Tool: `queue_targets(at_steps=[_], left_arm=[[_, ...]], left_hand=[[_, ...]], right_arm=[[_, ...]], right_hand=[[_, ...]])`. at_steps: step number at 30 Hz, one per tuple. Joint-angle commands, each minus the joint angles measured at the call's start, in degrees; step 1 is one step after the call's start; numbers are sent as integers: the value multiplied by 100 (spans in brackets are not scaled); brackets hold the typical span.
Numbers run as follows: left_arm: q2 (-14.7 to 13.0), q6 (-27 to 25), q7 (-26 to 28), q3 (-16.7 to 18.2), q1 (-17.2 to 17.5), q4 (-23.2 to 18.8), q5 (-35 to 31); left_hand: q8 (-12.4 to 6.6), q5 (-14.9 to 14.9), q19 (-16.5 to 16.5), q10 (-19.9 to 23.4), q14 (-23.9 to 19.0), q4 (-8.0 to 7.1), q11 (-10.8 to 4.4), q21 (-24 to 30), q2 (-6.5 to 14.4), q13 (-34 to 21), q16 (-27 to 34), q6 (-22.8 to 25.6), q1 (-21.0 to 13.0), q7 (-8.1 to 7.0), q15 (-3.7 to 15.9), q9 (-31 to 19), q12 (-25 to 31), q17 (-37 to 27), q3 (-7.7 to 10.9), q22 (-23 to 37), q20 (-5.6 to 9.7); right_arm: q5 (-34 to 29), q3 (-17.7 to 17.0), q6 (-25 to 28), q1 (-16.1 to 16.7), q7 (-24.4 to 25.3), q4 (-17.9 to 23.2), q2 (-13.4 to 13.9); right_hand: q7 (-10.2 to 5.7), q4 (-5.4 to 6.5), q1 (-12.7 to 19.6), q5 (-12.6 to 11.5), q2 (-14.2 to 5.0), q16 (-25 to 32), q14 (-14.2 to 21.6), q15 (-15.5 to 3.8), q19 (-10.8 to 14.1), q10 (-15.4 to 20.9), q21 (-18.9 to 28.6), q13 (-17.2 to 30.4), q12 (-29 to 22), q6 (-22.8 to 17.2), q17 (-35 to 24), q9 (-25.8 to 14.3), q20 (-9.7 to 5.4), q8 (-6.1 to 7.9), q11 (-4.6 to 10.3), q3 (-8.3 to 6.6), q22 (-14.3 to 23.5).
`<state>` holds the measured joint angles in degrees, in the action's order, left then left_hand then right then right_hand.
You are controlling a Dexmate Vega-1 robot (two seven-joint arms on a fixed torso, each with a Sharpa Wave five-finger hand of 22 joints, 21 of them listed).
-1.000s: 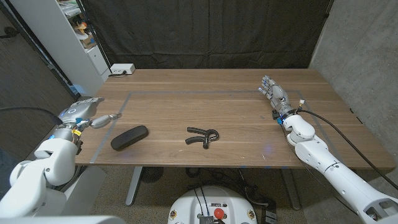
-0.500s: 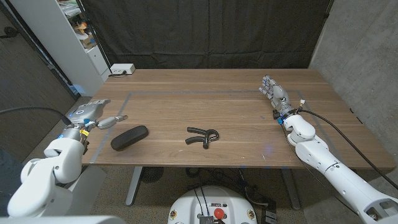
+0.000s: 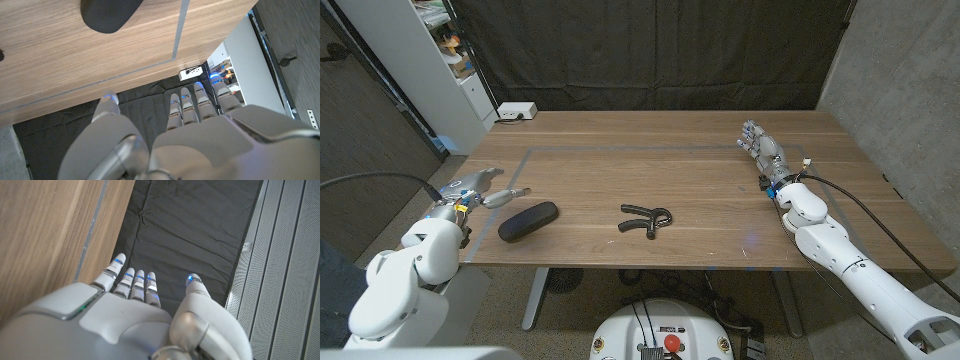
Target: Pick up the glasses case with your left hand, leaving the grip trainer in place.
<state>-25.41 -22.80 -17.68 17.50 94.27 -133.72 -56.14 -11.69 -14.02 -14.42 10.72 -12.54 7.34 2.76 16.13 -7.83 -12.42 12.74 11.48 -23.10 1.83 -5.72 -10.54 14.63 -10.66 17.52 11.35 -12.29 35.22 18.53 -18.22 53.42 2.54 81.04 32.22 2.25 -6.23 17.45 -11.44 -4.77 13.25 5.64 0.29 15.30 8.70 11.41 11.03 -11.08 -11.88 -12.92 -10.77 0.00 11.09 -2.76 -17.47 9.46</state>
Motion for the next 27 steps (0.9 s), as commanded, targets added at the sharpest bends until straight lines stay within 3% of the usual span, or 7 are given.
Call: queue_targets(at_steps=[1, 16, 27], left_arm=[[-397, -487, -367, -204, -77, -4, -32], [-653, -672, -270, -350, -20, -4, -95], [-781, -740, -161, -601, -180, 170, 68]], left_hand=[[-7, -61, -63, 36, 5, -1, -9, 22, 9, -9, -8, 41, -88, -9, -24, -16, 25, -10, -7, 9, -10], [14, -77, -102, 6, 30, 6, -23, 15, 10, -11, -38, 13, -117, -17, -52, -16, 4, -10, -25, 1, -19], [19, -85, -108, -1, 34, 8, -13, 4, 7, -12, -49, 12, -128, -29, -67, -17, -4, -11, -38, -4, -22]], right_arm=[[-15, 51, 29, -77, -10, -94, -64], [-14, 67, 1, -92, -45, -104, -88], [7, 49, -65, -85, -54, -166, -122]], right_hand=[[-4, 1, 22, -2, -62, 11, 60, 6, 74, 54, -27, 19, -33, -38, -13, -19, 10, 30, -13, 19, 27], [-4, 1, 19, -2, -63, 8, 62, 10, 76, 55, -30, 19, -33, -38, -15, -19, 9, 29, -6, 25, 28], [-11, 1, 17, -3, -66, 5, 64, 8, 76, 55, -32, 19, -33, -36, -16, -20, 4, 28, -10, 27, 28]])
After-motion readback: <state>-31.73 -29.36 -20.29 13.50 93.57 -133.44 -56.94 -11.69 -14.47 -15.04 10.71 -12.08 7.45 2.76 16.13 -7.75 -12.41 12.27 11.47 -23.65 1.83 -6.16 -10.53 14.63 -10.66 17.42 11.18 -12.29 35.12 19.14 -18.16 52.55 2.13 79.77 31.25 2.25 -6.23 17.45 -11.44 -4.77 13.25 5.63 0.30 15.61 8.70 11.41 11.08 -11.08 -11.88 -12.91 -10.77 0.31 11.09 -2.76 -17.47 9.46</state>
